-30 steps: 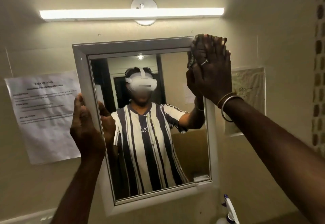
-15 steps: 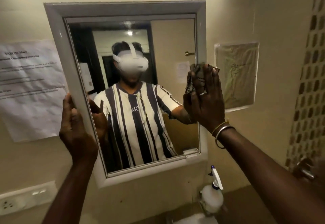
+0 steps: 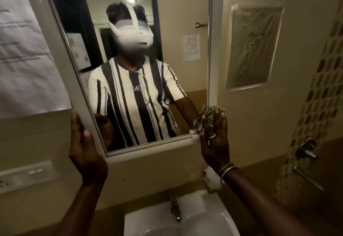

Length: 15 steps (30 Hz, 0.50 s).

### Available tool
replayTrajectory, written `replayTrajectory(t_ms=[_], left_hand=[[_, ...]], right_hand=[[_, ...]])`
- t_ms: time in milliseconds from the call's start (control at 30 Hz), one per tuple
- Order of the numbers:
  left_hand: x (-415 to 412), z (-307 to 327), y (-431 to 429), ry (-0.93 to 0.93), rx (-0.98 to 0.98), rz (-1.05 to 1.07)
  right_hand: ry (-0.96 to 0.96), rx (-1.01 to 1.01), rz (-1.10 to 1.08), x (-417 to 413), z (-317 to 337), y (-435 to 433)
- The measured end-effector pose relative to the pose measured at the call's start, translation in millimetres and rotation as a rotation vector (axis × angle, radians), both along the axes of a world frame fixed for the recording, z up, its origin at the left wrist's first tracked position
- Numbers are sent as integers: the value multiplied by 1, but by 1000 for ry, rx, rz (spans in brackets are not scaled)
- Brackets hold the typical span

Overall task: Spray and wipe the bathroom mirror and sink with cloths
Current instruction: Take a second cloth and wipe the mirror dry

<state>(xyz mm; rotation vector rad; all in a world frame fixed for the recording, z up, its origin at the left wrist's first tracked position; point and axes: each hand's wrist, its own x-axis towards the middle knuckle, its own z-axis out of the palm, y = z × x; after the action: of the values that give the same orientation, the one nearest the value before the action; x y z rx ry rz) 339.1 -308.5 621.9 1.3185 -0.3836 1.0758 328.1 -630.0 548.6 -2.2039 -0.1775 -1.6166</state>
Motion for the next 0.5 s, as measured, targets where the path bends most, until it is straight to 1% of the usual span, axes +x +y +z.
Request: replayTrajectory(t_ms=[33, 100, 200, 267, 333, 433, 500], left_hand=[[1, -7, 1, 18, 22, 53], [6, -19, 3, 48, 51, 83], [1, -24, 1, 75, 36, 91], [1, -28, 3, 86, 65, 99], [1, -34, 4, 112, 83, 95], [0, -41, 3, 120, 77, 63], [2, -46, 3, 121, 74, 62]], right_hand=[[18, 23, -1, 2, -5, -1], [30, 43, 28, 3, -9, -1], [-18, -44, 51, 3, -16, -8], [-29, -105, 67, 5, -18, -21], [-44, -229, 73, 4, -19, -28], [-57, -499, 66, 2, -9, -39], [-51, -625, 80, 1, -3, -42]])
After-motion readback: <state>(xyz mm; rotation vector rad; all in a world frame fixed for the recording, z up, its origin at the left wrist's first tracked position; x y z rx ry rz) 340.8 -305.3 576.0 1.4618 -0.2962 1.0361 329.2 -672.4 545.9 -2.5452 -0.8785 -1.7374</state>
